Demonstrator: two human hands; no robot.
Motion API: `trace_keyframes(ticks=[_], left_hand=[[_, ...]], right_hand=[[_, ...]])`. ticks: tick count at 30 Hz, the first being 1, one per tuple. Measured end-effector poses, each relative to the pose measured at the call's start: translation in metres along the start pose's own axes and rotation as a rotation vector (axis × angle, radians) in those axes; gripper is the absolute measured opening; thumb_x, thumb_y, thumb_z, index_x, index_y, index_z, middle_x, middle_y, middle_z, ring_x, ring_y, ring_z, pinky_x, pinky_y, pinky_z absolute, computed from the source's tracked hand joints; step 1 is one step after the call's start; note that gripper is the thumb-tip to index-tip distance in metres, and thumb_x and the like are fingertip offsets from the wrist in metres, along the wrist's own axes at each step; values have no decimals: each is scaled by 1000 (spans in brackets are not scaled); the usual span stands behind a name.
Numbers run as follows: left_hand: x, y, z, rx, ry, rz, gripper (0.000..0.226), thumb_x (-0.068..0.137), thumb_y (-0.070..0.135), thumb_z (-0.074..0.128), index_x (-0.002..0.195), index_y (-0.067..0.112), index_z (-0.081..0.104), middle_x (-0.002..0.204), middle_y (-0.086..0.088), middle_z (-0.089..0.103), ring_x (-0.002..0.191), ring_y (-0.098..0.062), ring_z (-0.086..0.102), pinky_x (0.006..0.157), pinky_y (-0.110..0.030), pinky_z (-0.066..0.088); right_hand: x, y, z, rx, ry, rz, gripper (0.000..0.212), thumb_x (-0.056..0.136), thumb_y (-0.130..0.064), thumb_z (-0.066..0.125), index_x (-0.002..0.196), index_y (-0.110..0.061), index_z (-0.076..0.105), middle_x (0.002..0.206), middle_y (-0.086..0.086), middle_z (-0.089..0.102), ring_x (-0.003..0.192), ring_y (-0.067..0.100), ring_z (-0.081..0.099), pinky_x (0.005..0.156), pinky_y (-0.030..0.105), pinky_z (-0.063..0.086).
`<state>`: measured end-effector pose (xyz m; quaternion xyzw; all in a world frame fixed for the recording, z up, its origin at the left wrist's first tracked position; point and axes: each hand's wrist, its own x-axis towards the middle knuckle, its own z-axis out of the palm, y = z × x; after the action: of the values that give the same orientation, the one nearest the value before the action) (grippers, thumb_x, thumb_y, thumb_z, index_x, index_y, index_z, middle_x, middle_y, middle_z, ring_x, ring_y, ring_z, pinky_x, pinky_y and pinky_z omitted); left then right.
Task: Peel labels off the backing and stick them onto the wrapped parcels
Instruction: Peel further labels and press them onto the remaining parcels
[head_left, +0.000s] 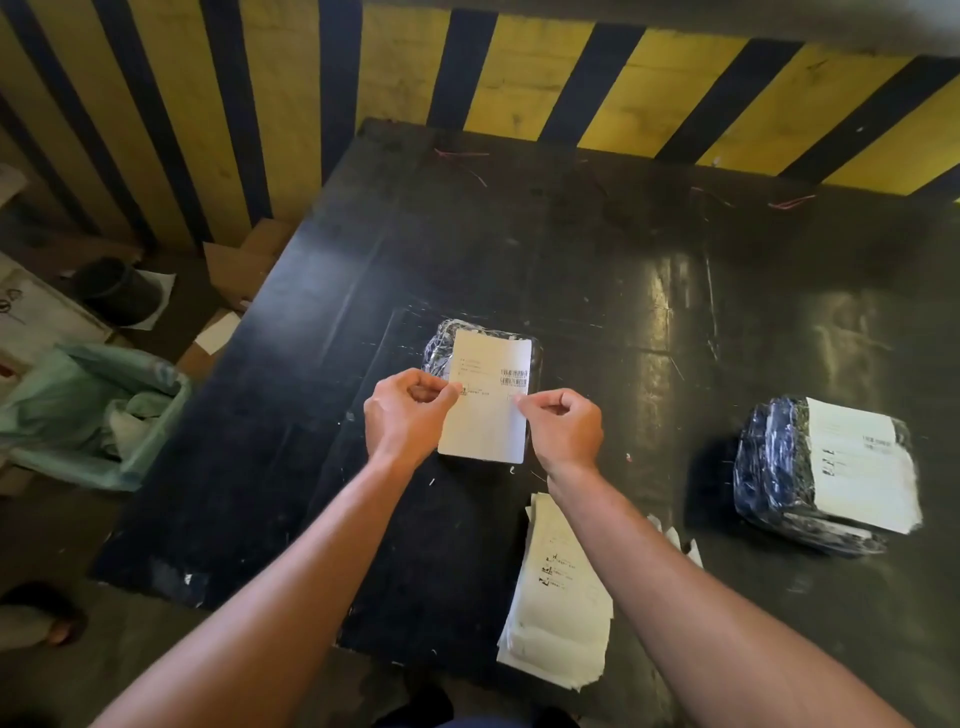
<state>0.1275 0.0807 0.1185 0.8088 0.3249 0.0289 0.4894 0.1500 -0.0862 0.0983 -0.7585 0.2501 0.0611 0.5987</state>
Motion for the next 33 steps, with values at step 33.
trace_keyframes(ticks=[33], left_hand=[[75, 1, 20, 447, 15, 131, 39, 81, 50, 83, 100, 27, 57, 93, 9, 65, 87, -20, 63, 74, -36, 49]], right_hand=[[40, -5, 50, -394, 144, -53, 31, 78, -37, 81, 86, -27, 52, 84, -12, 64, 78, 20, 66, 85, 48, 57]])
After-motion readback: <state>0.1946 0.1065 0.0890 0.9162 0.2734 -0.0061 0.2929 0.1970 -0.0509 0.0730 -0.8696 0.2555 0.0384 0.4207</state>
